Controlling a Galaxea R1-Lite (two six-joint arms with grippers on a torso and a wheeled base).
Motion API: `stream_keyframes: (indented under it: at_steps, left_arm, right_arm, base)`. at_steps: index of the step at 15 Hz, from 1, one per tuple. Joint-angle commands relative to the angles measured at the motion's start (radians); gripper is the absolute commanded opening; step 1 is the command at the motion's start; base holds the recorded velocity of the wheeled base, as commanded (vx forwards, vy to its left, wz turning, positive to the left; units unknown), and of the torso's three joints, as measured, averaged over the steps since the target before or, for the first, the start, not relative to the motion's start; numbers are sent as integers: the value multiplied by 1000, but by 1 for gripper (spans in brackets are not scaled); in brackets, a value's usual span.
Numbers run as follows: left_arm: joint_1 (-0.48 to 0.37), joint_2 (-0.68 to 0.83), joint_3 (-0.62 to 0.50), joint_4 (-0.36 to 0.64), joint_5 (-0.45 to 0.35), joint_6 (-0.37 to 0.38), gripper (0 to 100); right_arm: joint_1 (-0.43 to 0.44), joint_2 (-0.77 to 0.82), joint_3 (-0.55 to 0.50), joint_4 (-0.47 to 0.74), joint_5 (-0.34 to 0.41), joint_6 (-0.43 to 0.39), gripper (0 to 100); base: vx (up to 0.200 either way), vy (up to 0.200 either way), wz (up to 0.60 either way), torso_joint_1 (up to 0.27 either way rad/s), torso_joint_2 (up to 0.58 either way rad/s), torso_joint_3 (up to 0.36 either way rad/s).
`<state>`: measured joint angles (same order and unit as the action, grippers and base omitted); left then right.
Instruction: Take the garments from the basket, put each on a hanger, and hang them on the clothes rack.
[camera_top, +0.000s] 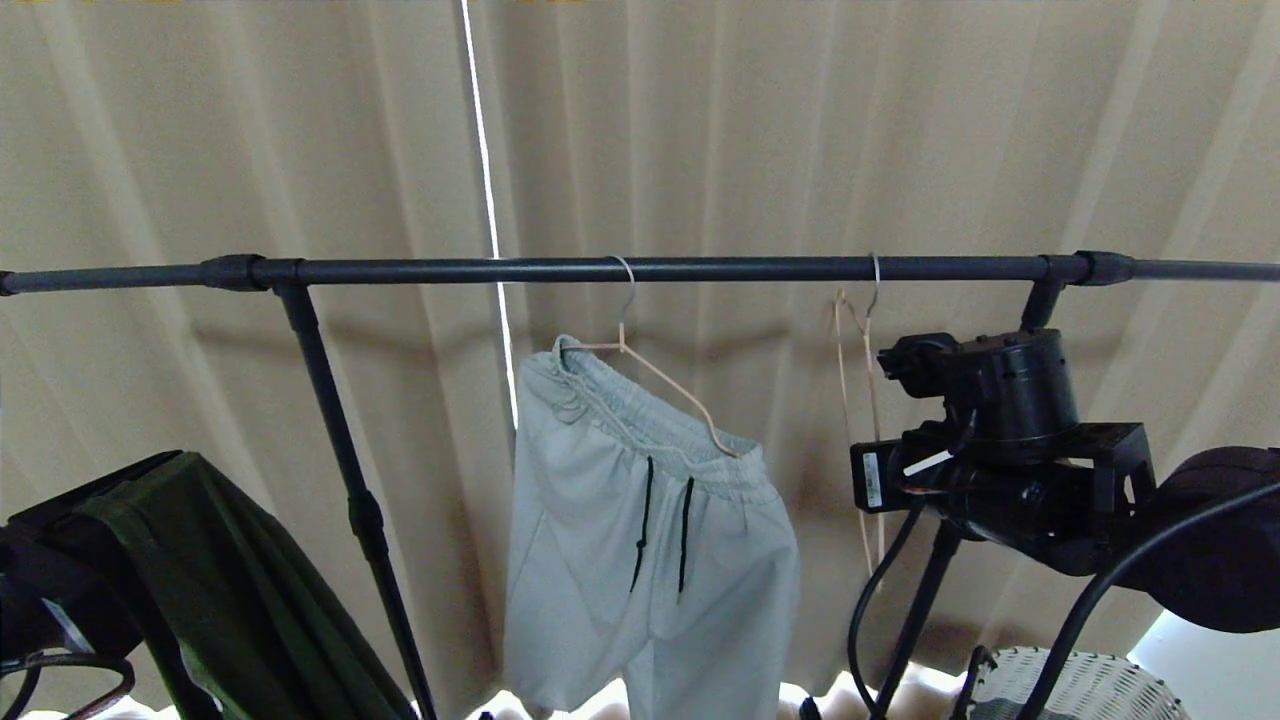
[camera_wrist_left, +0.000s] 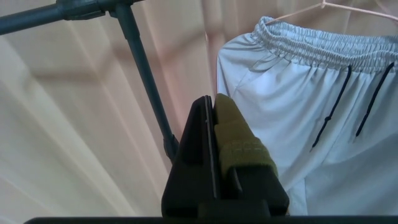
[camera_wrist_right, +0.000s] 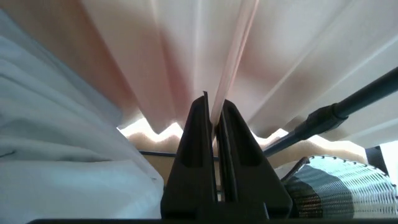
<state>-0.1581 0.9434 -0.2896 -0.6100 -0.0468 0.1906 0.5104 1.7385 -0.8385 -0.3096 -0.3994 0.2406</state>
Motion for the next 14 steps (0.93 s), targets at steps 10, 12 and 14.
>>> stream_keyframes:
  at_steps: [10,12,14]
  left_arm:
    - [0,-3,4,-1,-1,3,0]
    - [2,2,18,-1,-1,4,0]
    - [2,2,20,1,1,6,0]
  right_arm:
    - [-24,-298,124,3,341,-106,0]
    - [-63,-344,153,9,412,-156,0]
    - [-73,-381,184,10,441,-190,0]
  base:
    - [0,0,0,0,0,0]
    - [0,0,0,0,0,0]
    - [0,0,0,0,0,0]
